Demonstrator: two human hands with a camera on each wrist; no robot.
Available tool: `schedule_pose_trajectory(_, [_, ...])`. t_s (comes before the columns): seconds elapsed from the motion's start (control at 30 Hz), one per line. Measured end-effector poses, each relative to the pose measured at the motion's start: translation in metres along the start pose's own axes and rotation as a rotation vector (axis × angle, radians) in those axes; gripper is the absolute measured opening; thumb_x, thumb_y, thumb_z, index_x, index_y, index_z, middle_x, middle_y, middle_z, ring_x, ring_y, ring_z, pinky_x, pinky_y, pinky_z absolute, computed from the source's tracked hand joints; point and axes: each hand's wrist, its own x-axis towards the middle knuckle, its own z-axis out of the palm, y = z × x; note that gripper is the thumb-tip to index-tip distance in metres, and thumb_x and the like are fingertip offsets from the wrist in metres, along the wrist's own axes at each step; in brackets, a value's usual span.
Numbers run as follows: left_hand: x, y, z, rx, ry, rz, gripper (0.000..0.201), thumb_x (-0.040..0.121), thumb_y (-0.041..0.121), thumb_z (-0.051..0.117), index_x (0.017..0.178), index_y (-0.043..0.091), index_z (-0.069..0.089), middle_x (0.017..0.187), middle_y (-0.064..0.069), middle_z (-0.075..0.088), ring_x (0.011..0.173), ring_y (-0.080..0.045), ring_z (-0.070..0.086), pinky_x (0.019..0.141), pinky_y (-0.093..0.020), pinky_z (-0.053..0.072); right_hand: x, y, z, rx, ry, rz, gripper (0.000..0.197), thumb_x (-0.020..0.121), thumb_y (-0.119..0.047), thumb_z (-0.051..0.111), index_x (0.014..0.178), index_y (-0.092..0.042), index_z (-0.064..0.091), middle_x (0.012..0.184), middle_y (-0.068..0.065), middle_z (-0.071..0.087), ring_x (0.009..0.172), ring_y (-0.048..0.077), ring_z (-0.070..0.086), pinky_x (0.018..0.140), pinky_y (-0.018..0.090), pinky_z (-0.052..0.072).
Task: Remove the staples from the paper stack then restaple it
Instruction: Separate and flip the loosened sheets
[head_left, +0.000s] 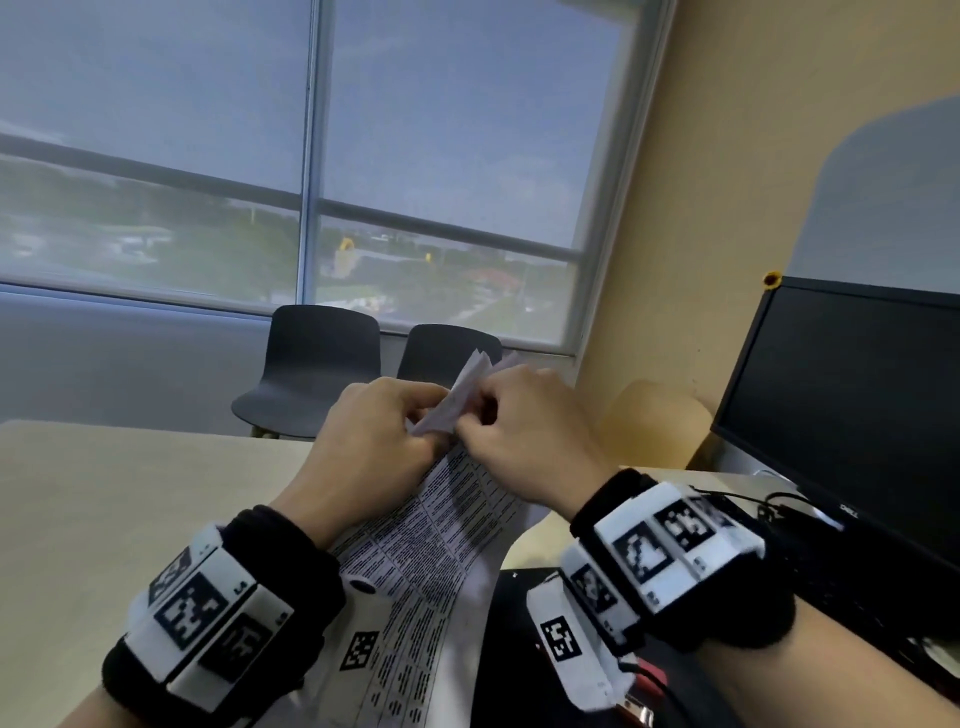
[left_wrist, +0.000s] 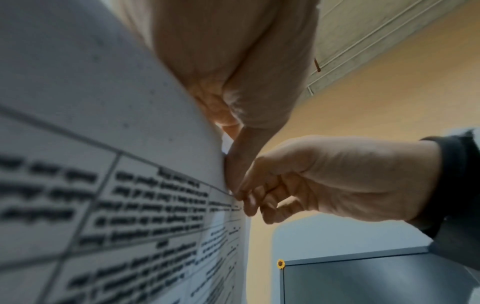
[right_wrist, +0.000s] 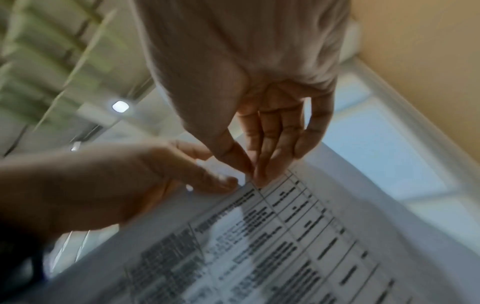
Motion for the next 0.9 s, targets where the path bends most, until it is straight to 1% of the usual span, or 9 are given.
schedule_pose_trajectory(0.07, [0.0,0.0,0.001,0.042,-0.027,0.026,0.02,0.087,0.023,0.062,0.084,0.036,0.077,0.067,0.011,0.072,0.064,-0.007,0.065,0.062,-0.032,0.053,-0.007,-0.005,0.003,-0.162,0.049,-0.063,0.026,0.088,-0.039,0.051,0.086,-0.021,0.068,0.085,0.002,0.066,0.079,0.025,0.062,0.064,0.031,0.046])
schedule_pose_trajectory(0.13, [0.0,0.0,0.005,0.088,-0.045,0.043,0.03,0.086,0.021,0.058,0.062,0.036,0.067,0.055,0.011,0.062,0.055,-0.008,0.054,0.055,-0.024,0.041,-0.013,-0.011,0.003,-0.254,0.079,-0.091,0.028,0.091,-0.039,0.046,0.093,-0.018,0.064,0.091,0.004,0.063,0.084,0.027,0.062,0.063,0.03,0.038])
schedule_pose_trajectory(0.23, [-0.001,0.002,0.012,0.178,-0.007,0.05,0.026,0.081,0.02,0.053,0.058,0.01,0.059,0.051,-0.01,0.047,0.057,-0.025,0.037,0.053,-0.035,0.034,-0.019,-0.018,0.0,-0.276,0.07,-0.095,0.022,0.093,-0.032,0.045,0.087,-0.016,0.059,0.096,0.007,0.063,0.09,0.029,0.061,0.065,0.03,0.032])
schedule_pose_trajectory(0.3, [-0.001,0.004,0.015,0.236,0.016,0.069,0.025,0.072,0.022,0.047,0.06,0.002,0.057,0.052,-0.016,0.039,0.061,-0.03,0.033,0.052,-0.037,0.03,-0.021,-0.023,-0.002,-0.271,0.075,-0.079,0.025,0.096,-0.028,0.045,0.094,-0.012,0.065,0.1,0.009,0.062,0.095,0.031,0.06,0.067,0.03,0.031])
schedule_pose_trajectory(0.47, [-0.003,0.007,0.02,0.31,0.046,0.107,0.027,0.064,0.02,0.044,0.066,0.009,0.069,0.057,-0.012,0.062,0.059,-0.031,0.052,0.054,-0.037,0.04,-0.025,-0.027,-0.002,-0.365,0.072,-0.1,0.028,0.099,-0.012,0.037,0.106,-0.007,0.063,0.105,0.01,0.061,0.099,0.031,0.062,0.068,0.032,0.034])
schedule_pose_trajectory(0.6, [-0.005,0.008,0.026,0.339,0.044,0.128,0.022,0.064,0.019,0.046,0.063,0.01,0.066,0.058,-0.01,0.062,0.06,-0.03,0.053,0.053,-0.035,0.036,-0.027,-0.025,-0.009,-0.346,0.035,-0.092,0.028,0.098,-0.014,0.039,0.11,-0.007,0.063,0.103,0.011,0.06,0.103,0.033,0.059,0.072,0.035,0.038])
schedule_pose_trajectory(0.67, [-0.005,0.005,0.028,0.348,0.033,0.123,0.023,0.062,0.019,0.047,0.067,0.011,0.068,0.06,-0.01,0.063,0.063,-0.032,0.054,0.055,-0.036,0.039,-0.022,-0.02,-0.009,-0.269,-0.025,-0.025,0.022,0.091,-0.022,0.05,0.1,-0.013,0.069,0.102,0.011,0.065,0.1,0.032,0.06,0.076,0.034,0.041])
schedule_pose_trajectory(0.77, [-0.008,0.007,0.026,0.356,0.047,0.107,0.021,0.064,0.016,0.053,0.074,0.015,0.072,0.064,-0.008,0.066,0.068,-0.032,0.057,0.06,-0.037,0.045,-0.009,-0.004,-0.009,0.031,-0.134,0.188,0.027,0.08,-0.024,0.061,0.054,-0.023,0.068,0.07,0.007,0.067,0.074,0.026,0.062,0.064,0.029,0.044])
schedule_pose_trajectory(0.9, [-0.012,0.016,0.026,0.355,0.1,0.133,0.014,0.07,0.008,0.063,0.075,0.017,0.072,0.065,-0.006,0.065,0.068,-0.031,0.058,0.06,-0.035,0.044,-0.003,0.01,-0.018,0.739,-0.28,0.517,0.02,0.079,0.001,0.061,0.06,-0.004,0.06,0.053,0.011,0.057,0.043,0.018,0.048,0.051,0.026,0.045])
